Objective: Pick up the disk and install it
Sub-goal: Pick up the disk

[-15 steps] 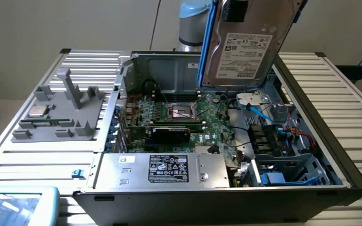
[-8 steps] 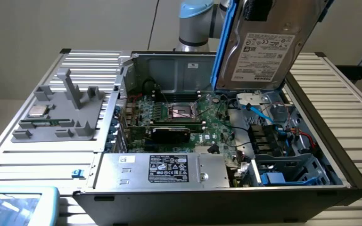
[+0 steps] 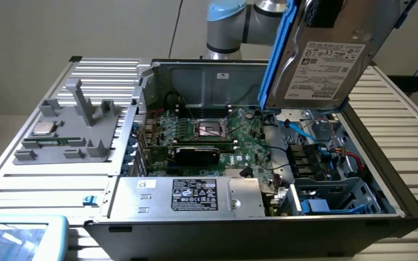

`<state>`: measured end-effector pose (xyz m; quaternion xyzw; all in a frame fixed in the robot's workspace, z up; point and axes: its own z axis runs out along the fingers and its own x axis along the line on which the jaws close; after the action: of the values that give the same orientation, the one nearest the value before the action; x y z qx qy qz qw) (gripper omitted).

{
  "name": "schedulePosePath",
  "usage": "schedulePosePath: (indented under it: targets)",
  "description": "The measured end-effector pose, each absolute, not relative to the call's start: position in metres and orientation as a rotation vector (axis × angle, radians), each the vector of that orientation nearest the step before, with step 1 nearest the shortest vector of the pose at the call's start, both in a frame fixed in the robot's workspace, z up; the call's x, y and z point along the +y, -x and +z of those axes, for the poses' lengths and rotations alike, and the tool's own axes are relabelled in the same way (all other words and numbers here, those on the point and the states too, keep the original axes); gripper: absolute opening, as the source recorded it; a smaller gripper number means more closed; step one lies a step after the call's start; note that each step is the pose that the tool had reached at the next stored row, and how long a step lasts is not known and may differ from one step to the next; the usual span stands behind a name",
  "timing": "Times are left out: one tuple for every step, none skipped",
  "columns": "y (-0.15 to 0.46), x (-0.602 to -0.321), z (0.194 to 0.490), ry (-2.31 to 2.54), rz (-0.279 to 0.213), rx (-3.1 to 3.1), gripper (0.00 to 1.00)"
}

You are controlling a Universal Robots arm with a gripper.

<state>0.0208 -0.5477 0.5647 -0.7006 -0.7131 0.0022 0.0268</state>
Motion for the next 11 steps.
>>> schedulePosePath:
  targets:
    - [-0.023, -0.549, 0.565, 2.164, 0.006, -2.203, 0.37]
    - [-0.025, -0.551, 0.565, 2.164, 0.006, -2.202, 0.37]
    - [-0.027, -0.553, 0.565, 2.164, 0.005, -2.202, 0.37]
    - [-0.028, -0.554, 0.566, 2.163, 0.005, -2.202, 0.37]
    - [-0.030, -0.556, 0.566, 2.163, 0.004, -2.202, 0.37]
    - [-0.032, -0.558, 0.566, 2.163, 0.004, -2.202, 0.37]
    - [-0.034, -0.560, 0.566, 2.163, 0.003, -2.201, 0.37]
    - [-0.036, -0.561, 0.566, 2.162, 0.003, -2.201, 0.37]
    - [-0.037, -0.563, 0.566, 2.162, 0.002, -2.201, 0.37]
    - [-0.039, -0.564, 0.566, 2.162, 0.002, -2.201, 0.37]
    - [-0.040, -0.565, 0.566, 2.161, 0.001, -2.200, 0.37]
